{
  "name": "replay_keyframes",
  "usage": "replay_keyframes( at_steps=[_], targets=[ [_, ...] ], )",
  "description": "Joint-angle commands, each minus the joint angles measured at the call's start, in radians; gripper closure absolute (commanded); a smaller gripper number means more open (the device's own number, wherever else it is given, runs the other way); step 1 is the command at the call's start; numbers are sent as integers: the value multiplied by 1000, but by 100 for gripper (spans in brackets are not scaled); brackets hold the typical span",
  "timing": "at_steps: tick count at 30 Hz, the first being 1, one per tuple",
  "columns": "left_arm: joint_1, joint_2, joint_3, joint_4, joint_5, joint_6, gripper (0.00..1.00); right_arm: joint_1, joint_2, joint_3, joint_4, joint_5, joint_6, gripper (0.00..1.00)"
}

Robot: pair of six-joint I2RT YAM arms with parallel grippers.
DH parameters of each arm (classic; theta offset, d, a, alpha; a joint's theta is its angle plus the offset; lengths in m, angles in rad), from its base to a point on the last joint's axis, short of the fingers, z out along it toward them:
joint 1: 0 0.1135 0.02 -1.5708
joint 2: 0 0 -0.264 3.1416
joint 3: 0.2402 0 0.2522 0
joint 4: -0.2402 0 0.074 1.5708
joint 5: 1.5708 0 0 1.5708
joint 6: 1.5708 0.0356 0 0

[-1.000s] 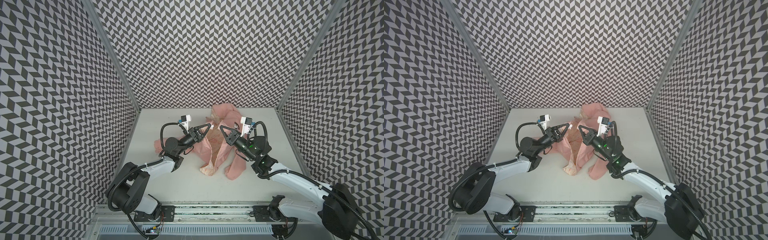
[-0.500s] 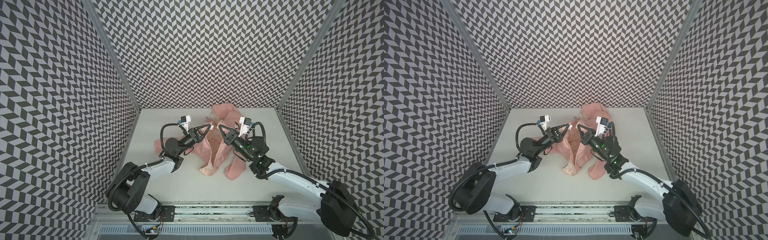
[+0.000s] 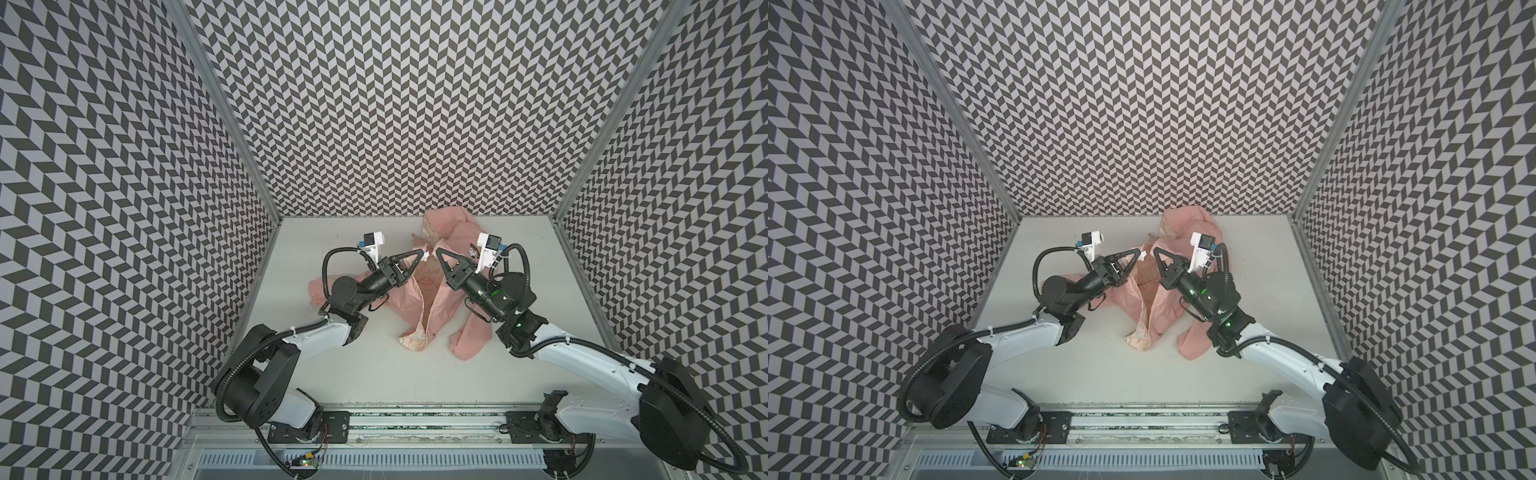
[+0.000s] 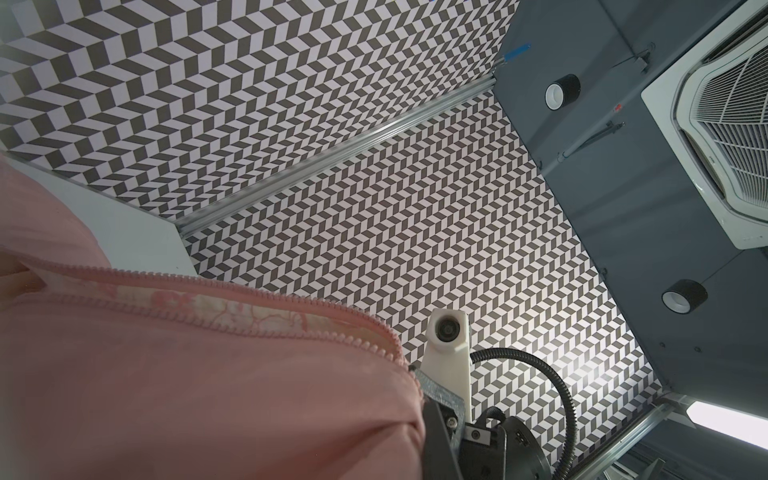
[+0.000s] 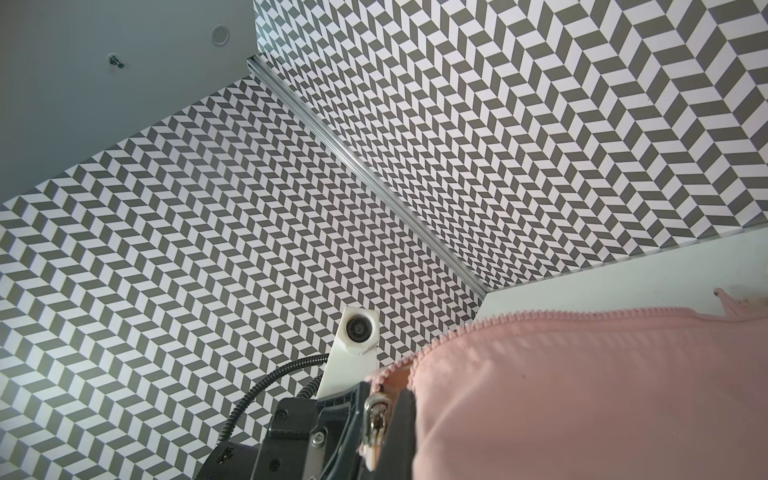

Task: Zip up the jacket

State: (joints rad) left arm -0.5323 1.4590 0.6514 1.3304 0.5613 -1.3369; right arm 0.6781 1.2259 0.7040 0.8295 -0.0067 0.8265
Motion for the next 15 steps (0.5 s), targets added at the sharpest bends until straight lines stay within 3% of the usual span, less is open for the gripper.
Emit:
replay_keyframes(
  at_steps=[1, 15],
  targets=[
    [-11, 2, 2, 38, 22, -1, 100, 9, -10, 37, 101, 15, -10, 100],
    [-20, 5, 1, 31, 19, -5, 100, 12, -10, 44, 101, 8, -22, 100]
  ],
)
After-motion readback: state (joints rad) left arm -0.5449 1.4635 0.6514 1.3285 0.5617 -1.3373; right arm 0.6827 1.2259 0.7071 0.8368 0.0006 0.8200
